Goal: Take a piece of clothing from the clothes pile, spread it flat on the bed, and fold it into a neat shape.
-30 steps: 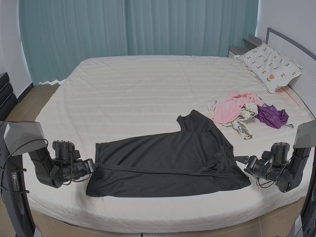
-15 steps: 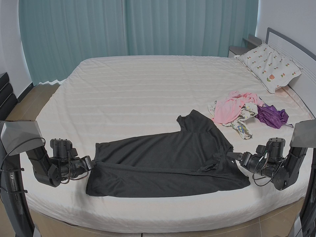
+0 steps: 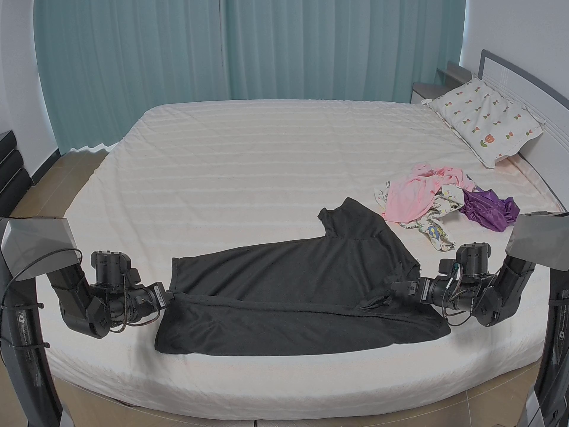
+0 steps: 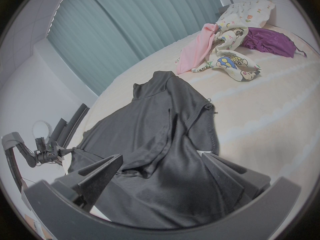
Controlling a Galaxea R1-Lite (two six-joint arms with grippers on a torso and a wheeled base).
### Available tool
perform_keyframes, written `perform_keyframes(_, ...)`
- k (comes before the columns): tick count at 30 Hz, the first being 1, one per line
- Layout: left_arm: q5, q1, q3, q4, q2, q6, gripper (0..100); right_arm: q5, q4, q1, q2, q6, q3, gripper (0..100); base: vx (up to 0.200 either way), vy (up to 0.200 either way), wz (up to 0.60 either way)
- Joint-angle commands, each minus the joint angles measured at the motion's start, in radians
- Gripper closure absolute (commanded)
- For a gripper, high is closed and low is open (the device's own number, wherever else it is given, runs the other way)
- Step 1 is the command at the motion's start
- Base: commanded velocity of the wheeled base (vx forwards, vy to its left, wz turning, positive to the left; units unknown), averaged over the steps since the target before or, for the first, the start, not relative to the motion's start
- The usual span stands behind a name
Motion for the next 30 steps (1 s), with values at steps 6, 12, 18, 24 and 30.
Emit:
perform_keyframes(6, 0.0, 0.0, 0.001, 0.0, 0.001, 0.0, 100, 0.008, 0.027, -0.013, 0.051, -0.048, -0.057, 0, 0.0, 0.0, 0.0)
perform_keyframes(12, 0.0, 0.0, 0.001, 0.0, 0.001, 0.0, 100, 0.008, 0.03, -0.01, 0.068, -0.062, -0.059, 0, 0.0, 0.0, 0.0)
perform_keyframes(18, 0.0, 0.0, 0.001, 0.0, 0.003, 0.0, 100, 0.014, 0.03, -0.016, 0.071, -0.063, -0.065, 100, 0.0, 0.0, 0.0)
perform_keyframes(24, 0.0, 0.0, 0.001, 0.0, 0.003, 0.0, 100, 0.019, 0.027, -0.044, 0.07, -0.057, -0.073, 100, 0.0, 0.0, 0.0)
perform_keyframes(30, 0.0, 0.0, 0.001, 0.0, 0.003, 0.0, 100, 0.019, 0.018, -0.061, 0.059, -0.053, -0.09, 100, 0.0, 0.0, 0.0)
